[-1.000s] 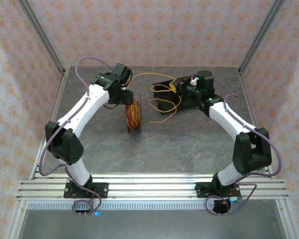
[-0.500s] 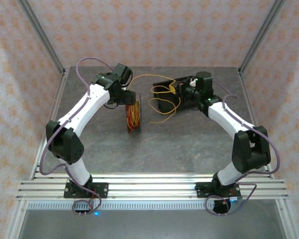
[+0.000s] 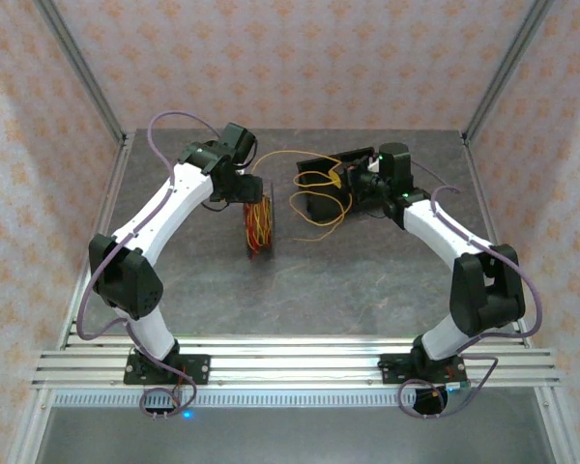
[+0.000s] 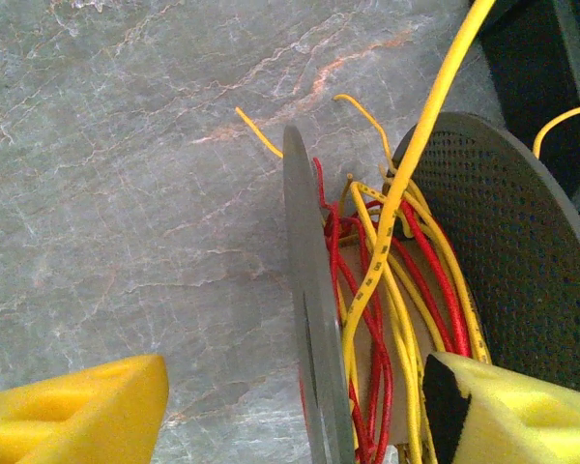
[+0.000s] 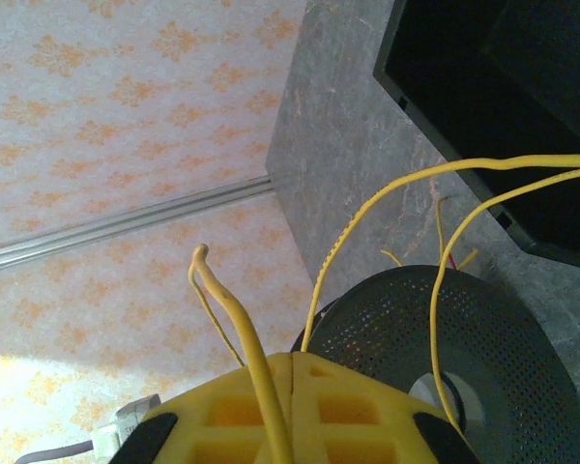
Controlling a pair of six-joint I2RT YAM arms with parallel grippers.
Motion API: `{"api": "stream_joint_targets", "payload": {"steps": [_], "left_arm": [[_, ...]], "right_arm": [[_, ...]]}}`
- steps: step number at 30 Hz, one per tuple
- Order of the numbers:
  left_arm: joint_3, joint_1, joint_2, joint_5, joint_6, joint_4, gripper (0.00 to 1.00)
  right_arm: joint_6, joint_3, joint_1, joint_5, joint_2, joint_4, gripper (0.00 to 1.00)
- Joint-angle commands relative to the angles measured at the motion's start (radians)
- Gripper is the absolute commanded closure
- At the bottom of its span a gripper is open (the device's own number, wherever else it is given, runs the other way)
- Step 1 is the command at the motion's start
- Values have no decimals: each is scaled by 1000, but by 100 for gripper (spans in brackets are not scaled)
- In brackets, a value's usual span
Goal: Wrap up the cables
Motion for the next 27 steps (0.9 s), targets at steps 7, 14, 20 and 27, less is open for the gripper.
{"api": "stream_joint_targets", "payload": {"steps": [7, 14, 20, 27], "left_arm": [[-9, 5, 20, -28, -6, 28, 45], [-5, 6, 36, -36, -5, 27, 54], [-12, 5, 42, -30, -7, 29, 61], [-17, 5, 40, -33, -7, 29, 61]], "right_arm": [[-6, -7, -2, -10, -17, 20, 100], [1, -11, 0, -19, -12, 36, 100], [3, -12, 0, -22, -10, 40, 100], [-5, -15, 0, -18, -6, 28, 100]]}}
